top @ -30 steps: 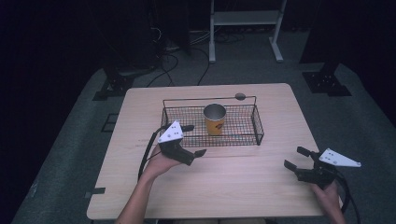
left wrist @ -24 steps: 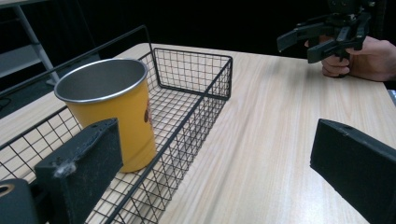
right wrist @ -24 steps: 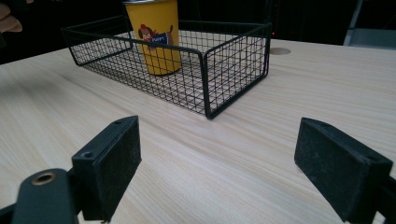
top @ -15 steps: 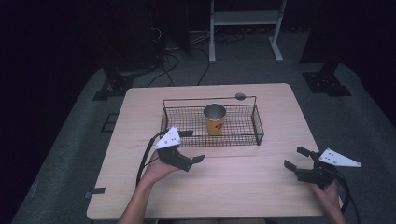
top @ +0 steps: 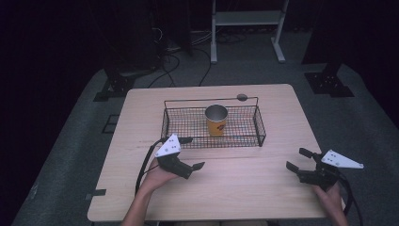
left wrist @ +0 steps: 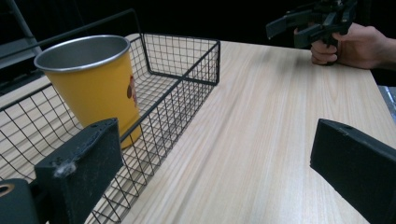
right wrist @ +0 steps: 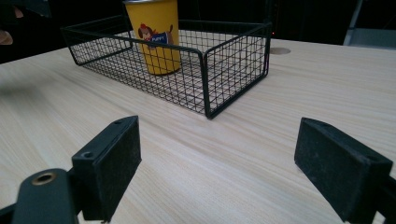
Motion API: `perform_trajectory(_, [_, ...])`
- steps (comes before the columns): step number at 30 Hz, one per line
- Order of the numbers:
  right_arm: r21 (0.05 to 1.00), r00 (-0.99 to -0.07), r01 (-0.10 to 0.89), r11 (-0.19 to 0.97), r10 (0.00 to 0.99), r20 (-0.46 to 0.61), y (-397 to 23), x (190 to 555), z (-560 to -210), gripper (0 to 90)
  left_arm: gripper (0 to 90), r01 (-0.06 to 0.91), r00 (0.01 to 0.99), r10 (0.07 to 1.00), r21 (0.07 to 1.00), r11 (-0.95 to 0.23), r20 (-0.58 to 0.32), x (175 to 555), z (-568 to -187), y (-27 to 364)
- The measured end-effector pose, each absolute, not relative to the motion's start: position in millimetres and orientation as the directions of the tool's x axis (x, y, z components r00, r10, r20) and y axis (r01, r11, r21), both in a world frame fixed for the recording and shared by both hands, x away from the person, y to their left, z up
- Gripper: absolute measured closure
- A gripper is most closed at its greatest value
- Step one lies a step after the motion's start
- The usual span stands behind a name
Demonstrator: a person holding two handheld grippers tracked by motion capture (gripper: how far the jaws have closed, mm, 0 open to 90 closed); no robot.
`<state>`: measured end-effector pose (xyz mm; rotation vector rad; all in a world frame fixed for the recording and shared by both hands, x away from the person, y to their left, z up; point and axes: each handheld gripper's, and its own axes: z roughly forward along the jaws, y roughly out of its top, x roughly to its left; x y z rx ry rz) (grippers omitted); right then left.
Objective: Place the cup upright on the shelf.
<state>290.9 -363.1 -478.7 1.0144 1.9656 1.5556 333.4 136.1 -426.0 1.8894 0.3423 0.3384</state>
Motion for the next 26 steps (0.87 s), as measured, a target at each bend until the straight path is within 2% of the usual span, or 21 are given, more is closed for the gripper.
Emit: perform_trajectory(26, [0.955,-0.642,0.275,0.106,0.760,0.100,-363.4,291.0,-479.0,13.6,1.6,0.091,0.909,0.414,0.941,-0.327,0.056,301.4,-451.0,145.5])
